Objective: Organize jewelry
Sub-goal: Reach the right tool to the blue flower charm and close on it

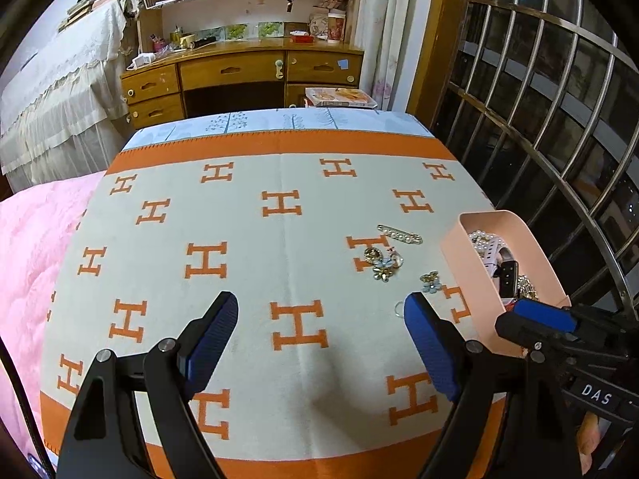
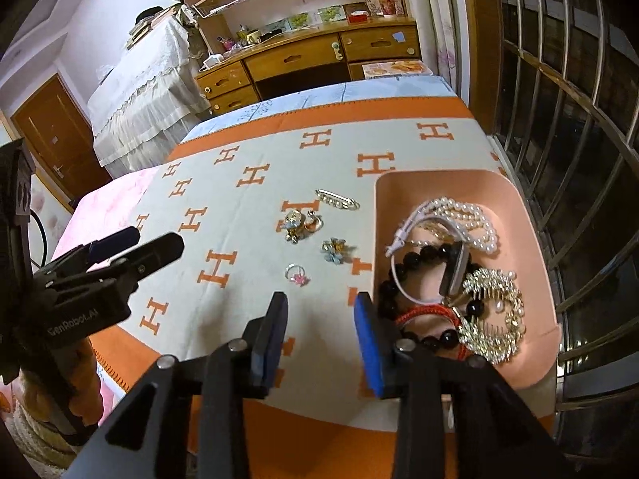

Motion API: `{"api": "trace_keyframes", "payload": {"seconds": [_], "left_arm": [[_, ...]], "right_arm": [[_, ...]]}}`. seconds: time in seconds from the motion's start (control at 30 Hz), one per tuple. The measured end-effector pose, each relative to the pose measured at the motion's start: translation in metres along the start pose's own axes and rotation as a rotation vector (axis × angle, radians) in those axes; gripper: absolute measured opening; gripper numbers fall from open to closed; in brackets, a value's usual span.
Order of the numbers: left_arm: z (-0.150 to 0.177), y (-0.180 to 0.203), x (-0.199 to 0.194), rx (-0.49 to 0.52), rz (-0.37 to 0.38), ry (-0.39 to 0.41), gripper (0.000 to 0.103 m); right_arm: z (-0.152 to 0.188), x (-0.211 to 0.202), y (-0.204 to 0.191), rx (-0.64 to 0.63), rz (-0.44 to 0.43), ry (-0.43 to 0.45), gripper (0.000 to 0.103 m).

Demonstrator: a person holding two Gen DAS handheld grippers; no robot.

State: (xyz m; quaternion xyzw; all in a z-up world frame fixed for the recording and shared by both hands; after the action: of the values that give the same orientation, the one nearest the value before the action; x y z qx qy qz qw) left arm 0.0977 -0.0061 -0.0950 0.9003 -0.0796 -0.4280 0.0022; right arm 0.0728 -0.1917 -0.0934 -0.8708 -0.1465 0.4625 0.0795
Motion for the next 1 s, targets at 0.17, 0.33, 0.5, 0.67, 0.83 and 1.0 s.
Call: {"api": "trace_keyframes", "payload": {"seconds": [0.17, 0.33, 0.5, 0.67, 0.83, 1.0], "left_arm": [[0.002, -0.01, 0.008, -0.016, -0.005, -0.016, 0.084], [0.008, -0.019, 0.024, -0.044, 0.021, -0.072, 0.084], [0.016, -0.021, 0.037, -0.046, 0.019, -0.103, 0.084], [0.017, -0.028, 0.041, -0.061, 0.022, -0.108, 0.084], [0.017, -0.037, 0.048, -0.082, 0.027, -0.12, 0.084], [0.018, -0.046, 0.055, -0.1, 0.031, -0.132, 0.084]], "right_arm": [[-0.009, 0.007, -0.003, -0.007, 0.007, -0.007, 0.035], [-0.025, 0.018, -0.004, -0.027, 0.011, -0.021, 0.035], [-0.039, 0.038, -0.018, -0.116, 0.023, -0.036, 0.035], [-0.041, 0.066, -0.031, -0.161, 0.03, -0.071, 0.035], [-0.042, 0.095, -0.034, -0.164, 0.058, -0.103, 0.035], [-0.041, 0.118, -0.033, -0.169, 0.083, -0.14, 0.035]]}}
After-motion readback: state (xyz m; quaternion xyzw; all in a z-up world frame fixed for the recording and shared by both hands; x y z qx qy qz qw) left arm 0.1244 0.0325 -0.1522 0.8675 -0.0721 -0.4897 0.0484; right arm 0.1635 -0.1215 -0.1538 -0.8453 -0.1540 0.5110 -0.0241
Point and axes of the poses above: each gripper's, at about its wrist camera, not at the fingertips, and x roughly the way its jaws point, y to its right, z to its underside, the point moved 6 cm from there along x, roughly the way its jaws point, and after that the axes turned 2 degrees about -z, right-handed, at the moved point
